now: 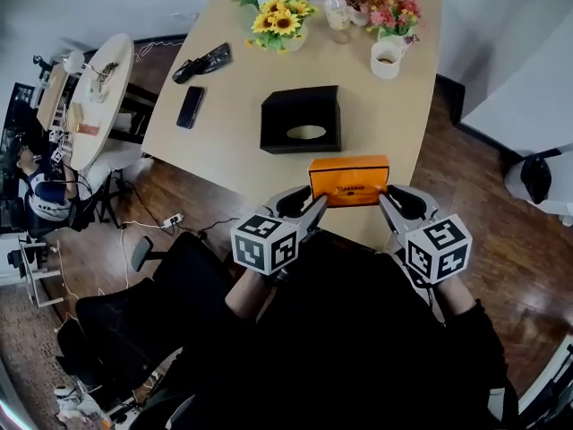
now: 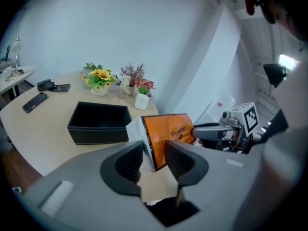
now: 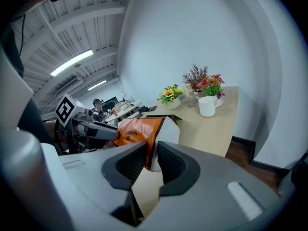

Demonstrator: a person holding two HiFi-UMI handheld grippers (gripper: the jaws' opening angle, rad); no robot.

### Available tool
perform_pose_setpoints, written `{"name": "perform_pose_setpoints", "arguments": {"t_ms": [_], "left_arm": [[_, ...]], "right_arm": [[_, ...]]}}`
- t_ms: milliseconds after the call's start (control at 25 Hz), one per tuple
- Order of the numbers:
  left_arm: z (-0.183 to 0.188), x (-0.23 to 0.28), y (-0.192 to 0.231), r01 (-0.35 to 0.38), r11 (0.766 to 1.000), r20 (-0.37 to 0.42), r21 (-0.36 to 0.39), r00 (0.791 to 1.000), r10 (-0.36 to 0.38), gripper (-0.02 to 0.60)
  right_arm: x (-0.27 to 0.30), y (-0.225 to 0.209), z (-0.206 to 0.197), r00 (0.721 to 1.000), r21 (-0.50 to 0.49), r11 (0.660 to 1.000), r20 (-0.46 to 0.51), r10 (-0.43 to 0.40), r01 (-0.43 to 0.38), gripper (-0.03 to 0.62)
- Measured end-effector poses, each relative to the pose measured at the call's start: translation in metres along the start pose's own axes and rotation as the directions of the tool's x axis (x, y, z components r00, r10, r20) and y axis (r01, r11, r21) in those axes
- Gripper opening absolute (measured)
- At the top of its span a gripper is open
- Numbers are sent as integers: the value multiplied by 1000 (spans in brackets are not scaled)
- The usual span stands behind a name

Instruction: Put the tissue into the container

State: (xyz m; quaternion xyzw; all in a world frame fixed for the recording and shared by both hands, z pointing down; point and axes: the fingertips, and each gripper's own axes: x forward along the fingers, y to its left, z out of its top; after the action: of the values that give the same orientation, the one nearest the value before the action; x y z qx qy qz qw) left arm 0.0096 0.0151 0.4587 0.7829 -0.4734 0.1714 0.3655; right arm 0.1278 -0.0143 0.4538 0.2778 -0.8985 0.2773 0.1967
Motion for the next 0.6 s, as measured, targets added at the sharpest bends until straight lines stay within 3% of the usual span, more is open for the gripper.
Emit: {"name": "perform_pose_setpoints", "arguments": {"t_ms": [280,600], "left_arm": [[26,-34,29,-45,999,91,5,995,45,123],[66,-48,76,25,999,128,23,991,-28,121]], "right_arm": [[27,28,35,999,-37,999,27,38,-37,72],[65,47,78,999,-56,998,29,-26,27,71]]}}
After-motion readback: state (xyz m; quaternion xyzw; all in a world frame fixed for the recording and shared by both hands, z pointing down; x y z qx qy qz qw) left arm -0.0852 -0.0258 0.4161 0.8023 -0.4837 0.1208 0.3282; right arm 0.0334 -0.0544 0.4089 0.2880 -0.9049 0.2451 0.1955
